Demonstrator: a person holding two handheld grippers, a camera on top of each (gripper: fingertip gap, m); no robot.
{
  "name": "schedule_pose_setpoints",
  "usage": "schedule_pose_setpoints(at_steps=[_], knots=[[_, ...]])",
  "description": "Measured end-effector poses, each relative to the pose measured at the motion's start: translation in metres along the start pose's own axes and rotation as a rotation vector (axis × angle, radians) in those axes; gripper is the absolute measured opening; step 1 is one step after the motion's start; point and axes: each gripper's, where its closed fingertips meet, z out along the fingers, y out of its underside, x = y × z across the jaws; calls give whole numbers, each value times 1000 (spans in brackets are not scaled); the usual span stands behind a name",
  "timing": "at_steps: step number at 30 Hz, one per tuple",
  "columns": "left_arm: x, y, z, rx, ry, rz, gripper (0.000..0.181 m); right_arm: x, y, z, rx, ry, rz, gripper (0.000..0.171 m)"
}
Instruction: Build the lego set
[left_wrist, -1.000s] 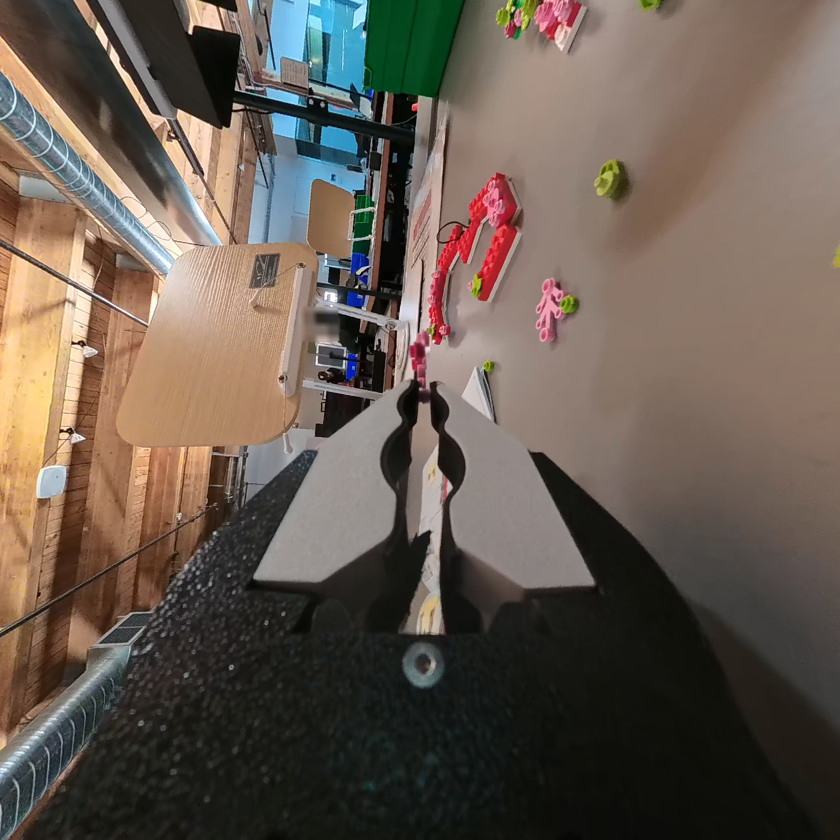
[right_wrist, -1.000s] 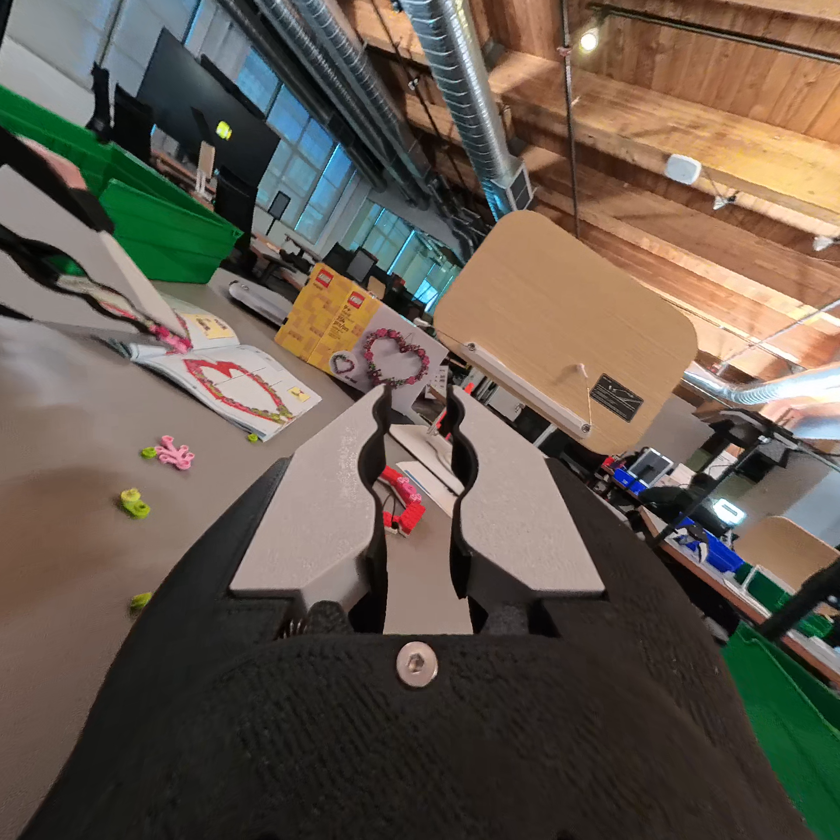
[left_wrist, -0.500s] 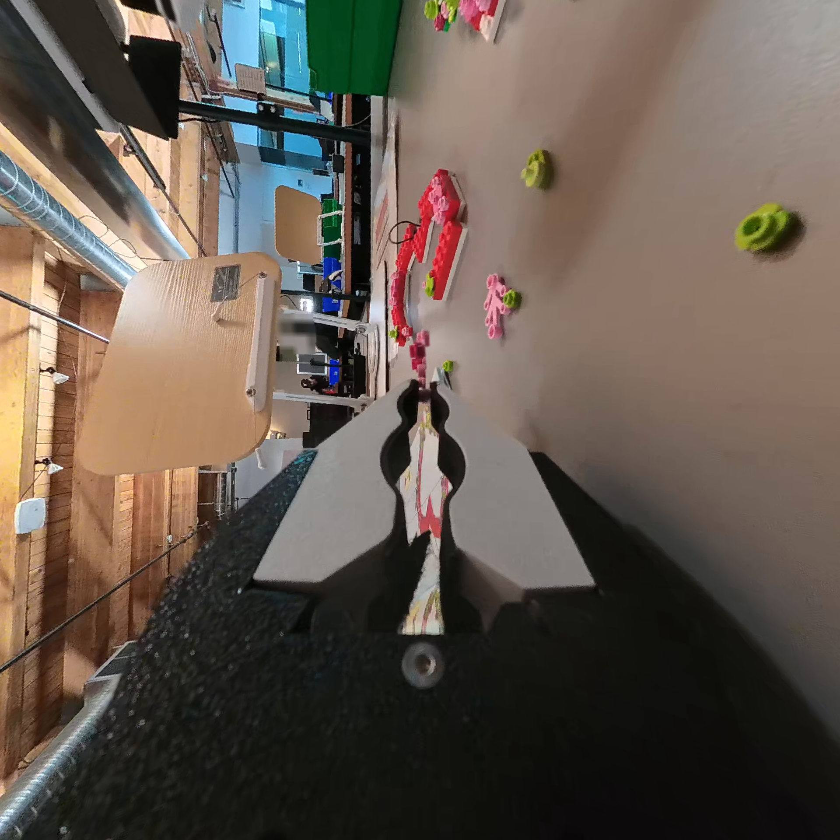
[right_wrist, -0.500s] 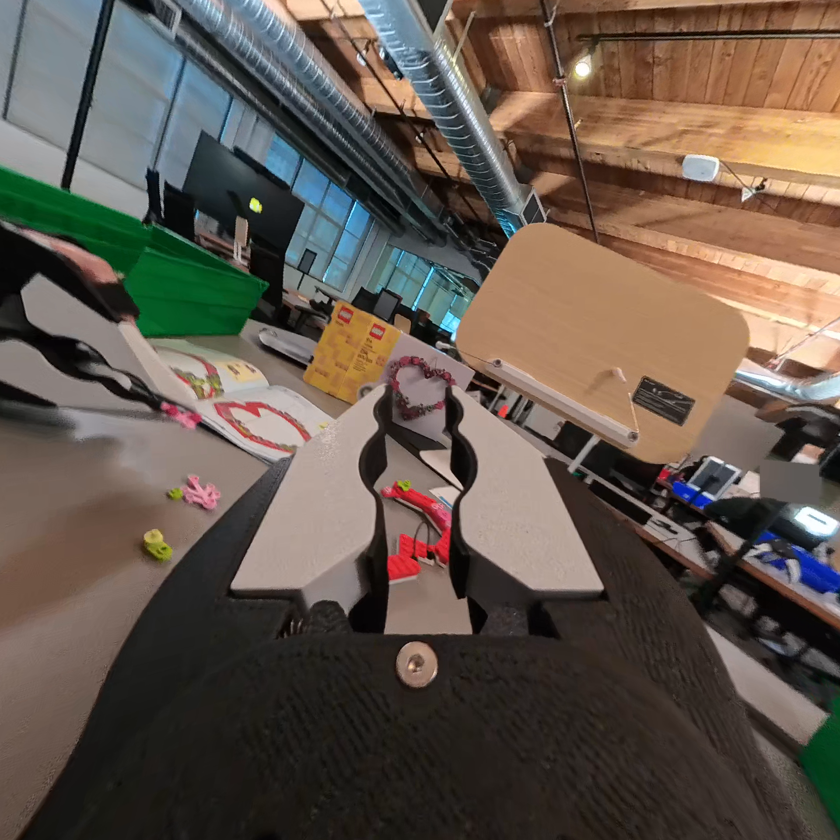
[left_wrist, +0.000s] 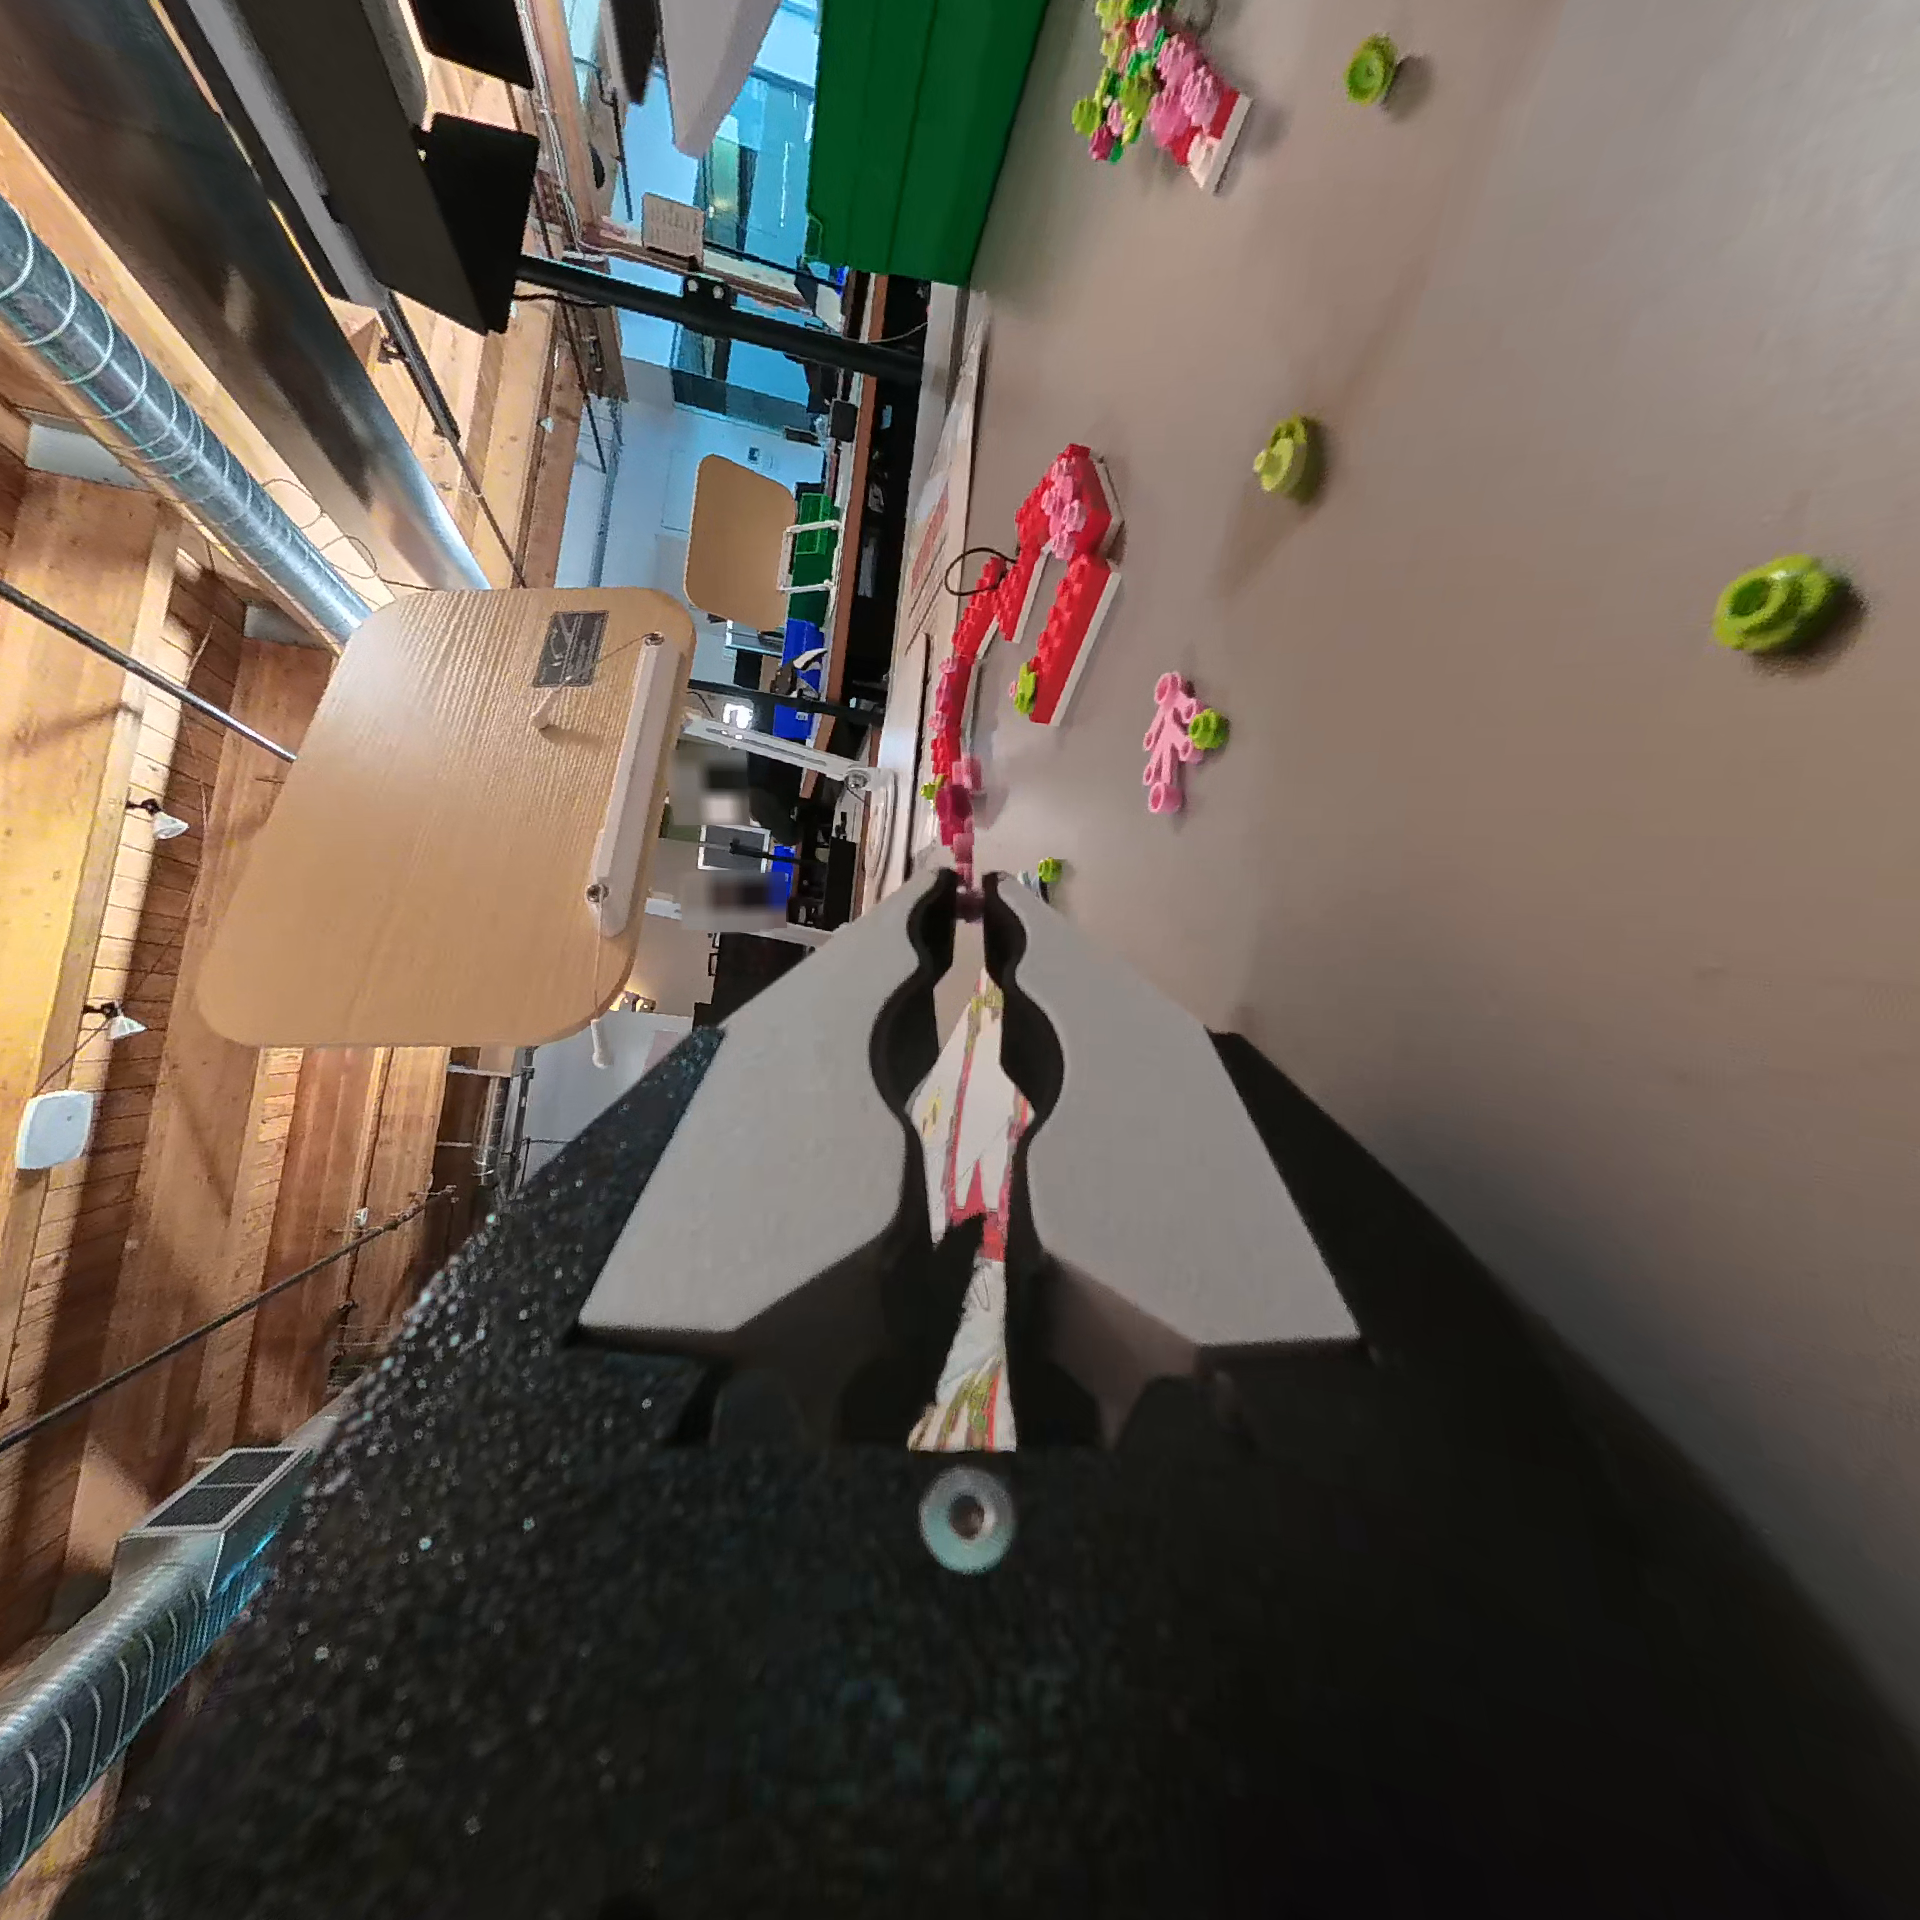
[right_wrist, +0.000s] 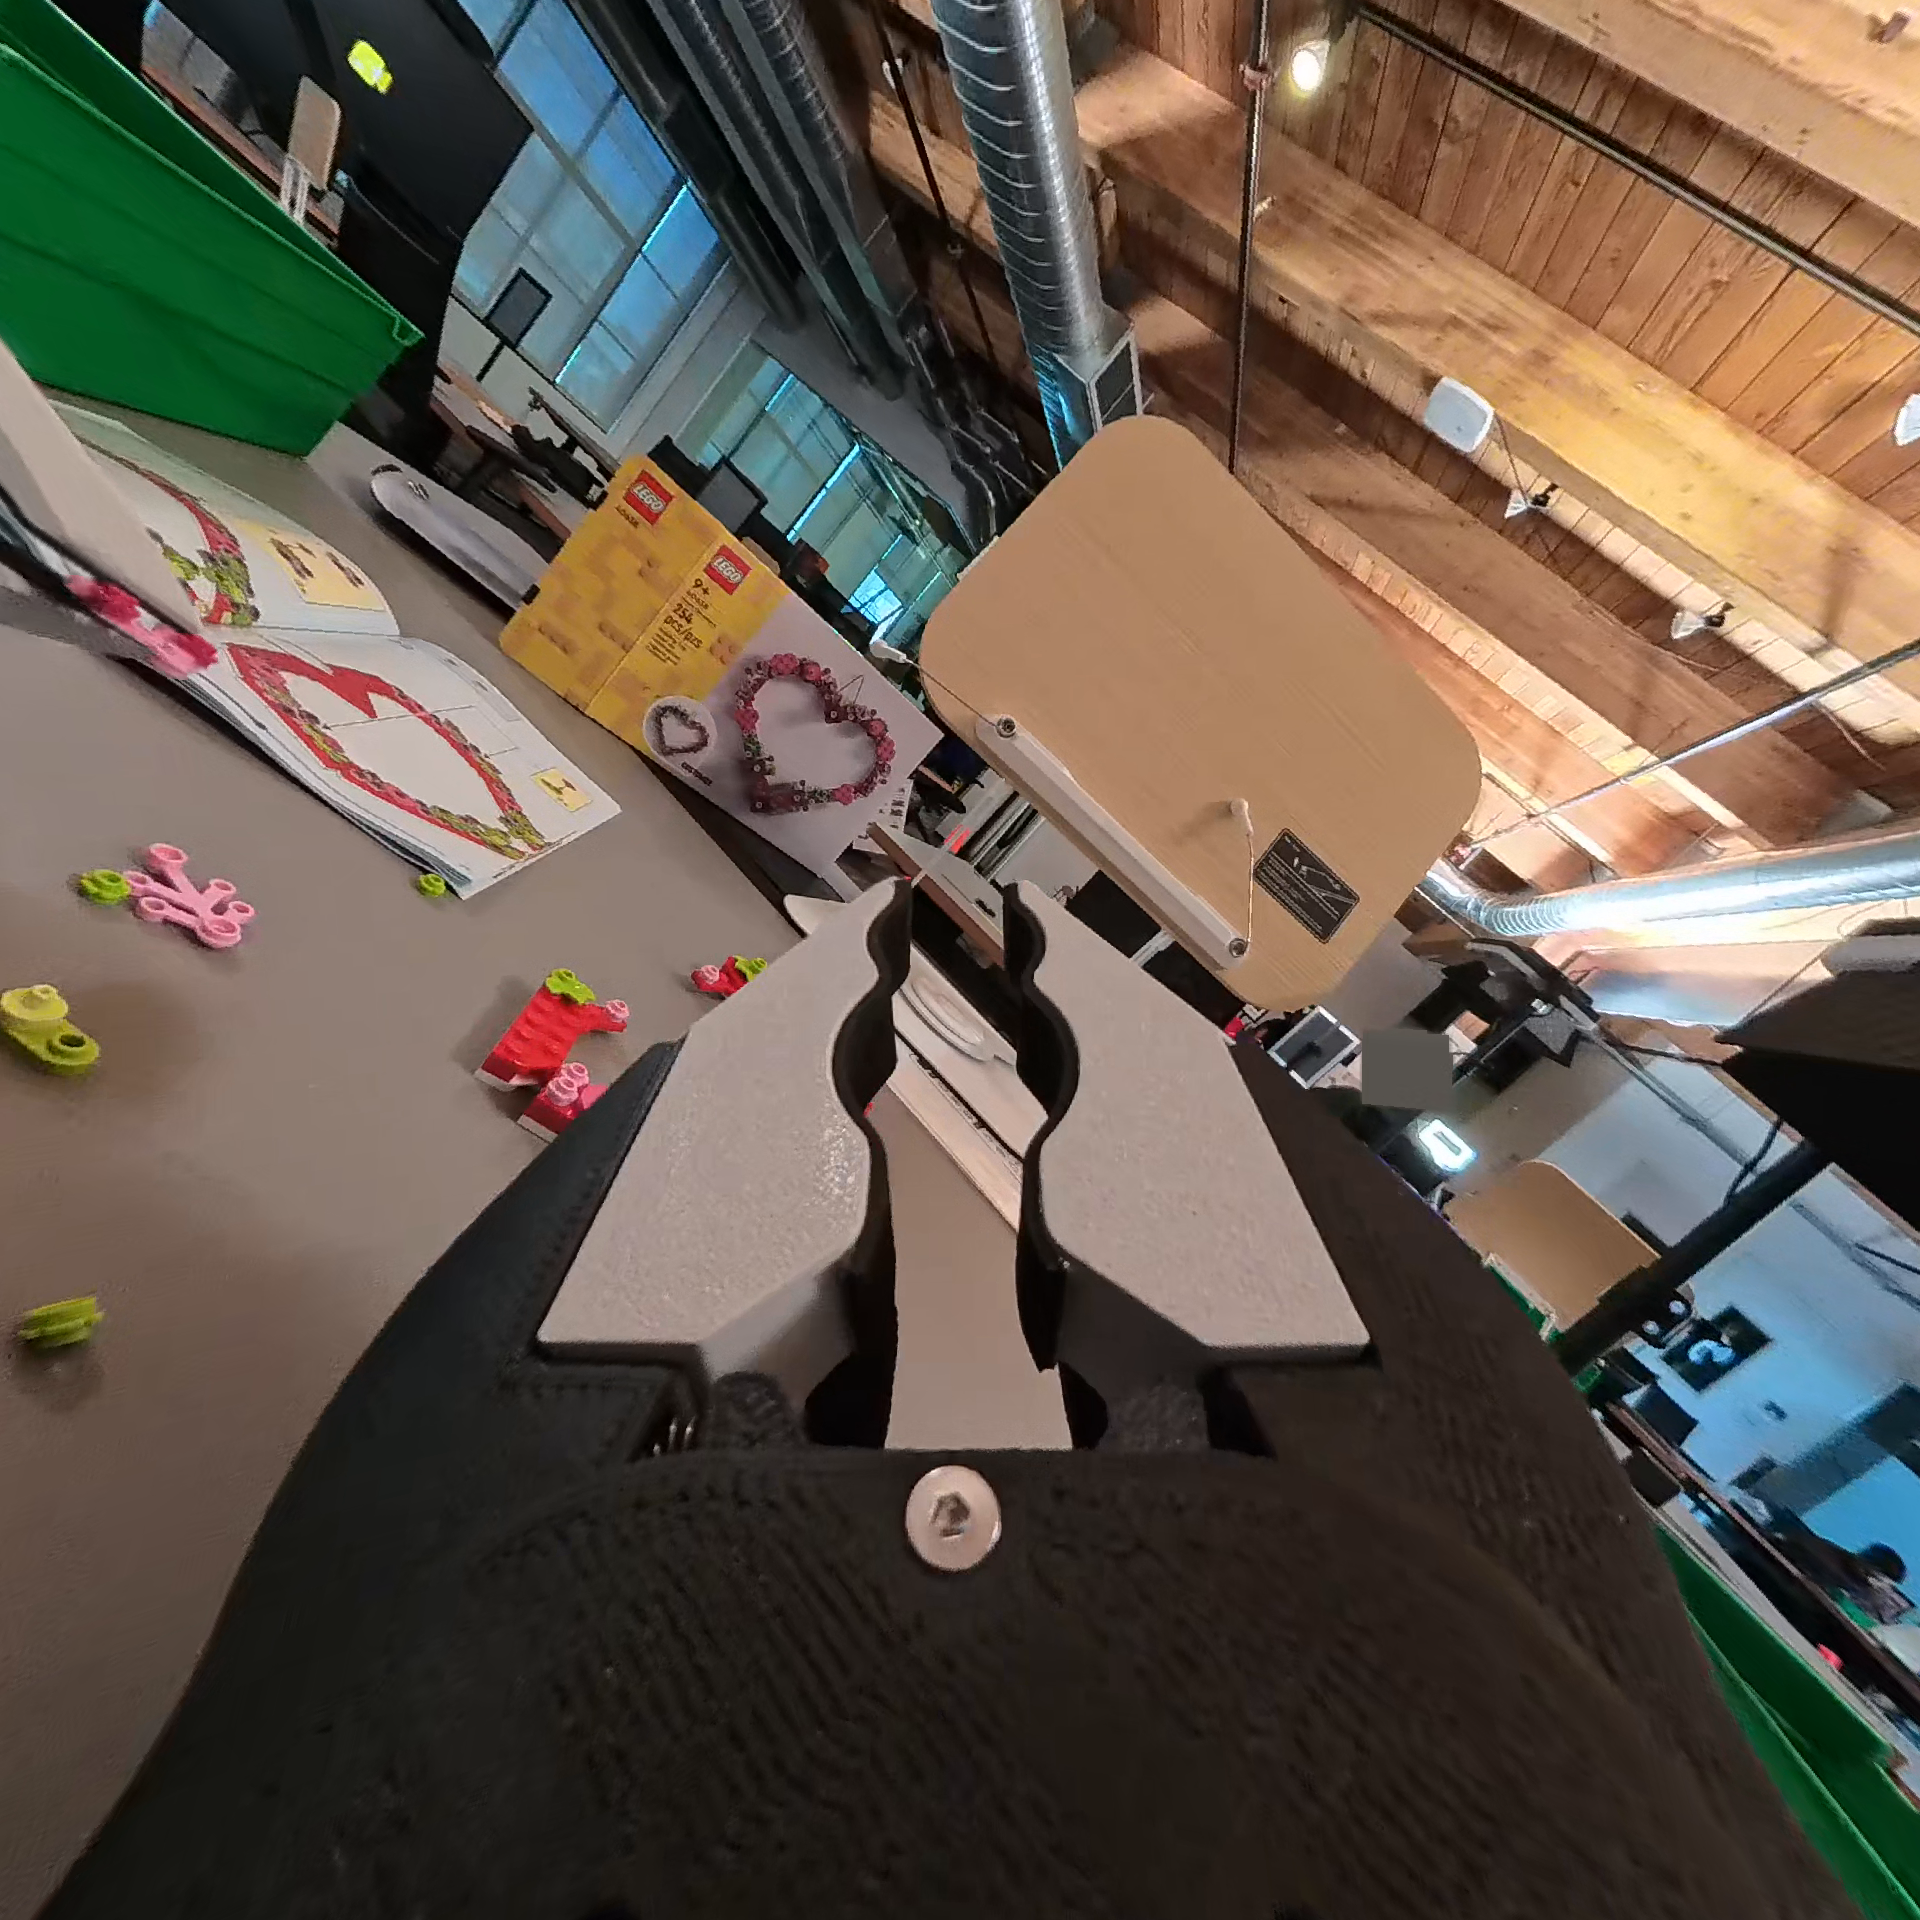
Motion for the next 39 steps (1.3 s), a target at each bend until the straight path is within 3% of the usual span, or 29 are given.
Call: schedule_pose_setpoints(at_steps=[11, 24, 39], knots=[[13, -10, 5, 35, 42, 23, 2, 9, 10, -1, -61, 57, -57, 16], [-2, 12, 7, -34, 41, -216, 2, 21, 11, 2, -110, 115, -109, 15], [0, 21, 8, -67, 89, -343, 2, -82, -104, 89, 19, -563, 151, 24]])
